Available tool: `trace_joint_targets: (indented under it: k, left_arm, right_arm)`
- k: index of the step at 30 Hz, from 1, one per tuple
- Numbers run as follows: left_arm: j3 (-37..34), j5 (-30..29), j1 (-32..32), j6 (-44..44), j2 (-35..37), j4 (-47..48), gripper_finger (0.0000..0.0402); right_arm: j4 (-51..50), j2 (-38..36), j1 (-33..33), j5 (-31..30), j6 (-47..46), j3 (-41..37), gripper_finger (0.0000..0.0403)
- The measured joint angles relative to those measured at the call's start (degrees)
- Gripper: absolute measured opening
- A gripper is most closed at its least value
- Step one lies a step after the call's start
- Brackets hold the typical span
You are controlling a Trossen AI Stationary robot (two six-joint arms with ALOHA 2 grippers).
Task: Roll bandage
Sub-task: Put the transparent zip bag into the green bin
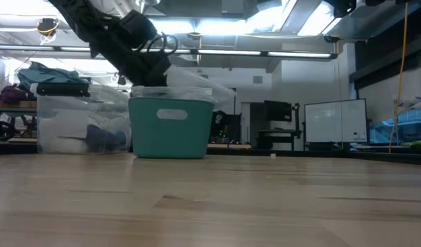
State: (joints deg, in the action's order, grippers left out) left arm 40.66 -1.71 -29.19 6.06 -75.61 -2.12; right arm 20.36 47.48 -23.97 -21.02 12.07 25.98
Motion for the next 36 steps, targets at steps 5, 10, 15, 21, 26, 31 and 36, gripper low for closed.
trace_joint_targets:
  k: [5,10,15,21,26,31,36]
  left_arm:
    - [0.04,-0.8,0.02,1.49,0.0,6.79,0.0056]
    - [0.11,-2.8,-0.14,5.18,0.03,15.12,0.0032]
    - [0.11,-4.77,-0.87,8.09,0.04,18.22,0.0014]
    - [-0.02,-4.9,-0.87,8.27,0.02,12.74,0.0014]
    - [-0.02,-4.0,-0.85,8.03,0.02,5.99,0.0041]
    - [-0.02,-3.44,-0.34,7.92,0.02,4.39,0.0097]
    - [-0.02,-0.18,0.78,11.61,0.86,5.22,0.0143]
  right_arm:
    - [0.02,0.0,0.0,0.0,-0.01,0.0,0.0234]
    - [0.02,0.0,0.0,0.0,0.0,0.0,0.0234]
    - [0.02,0.0,0.0,-0.04,0.0,0.0,0.0234]
    - [0.02,0.0,0.0,-1.04,0.0,0.0,0.0234]
    - [0.04,0.01,0.0,-1.05,0.0,0.0,0.0234]
    - [0.04,0.0,0.0,-1.05,0.0,0.0,0.0234]
    - [0.04,0.0,0.0,-1.05,0.02,0.0,0.0234]
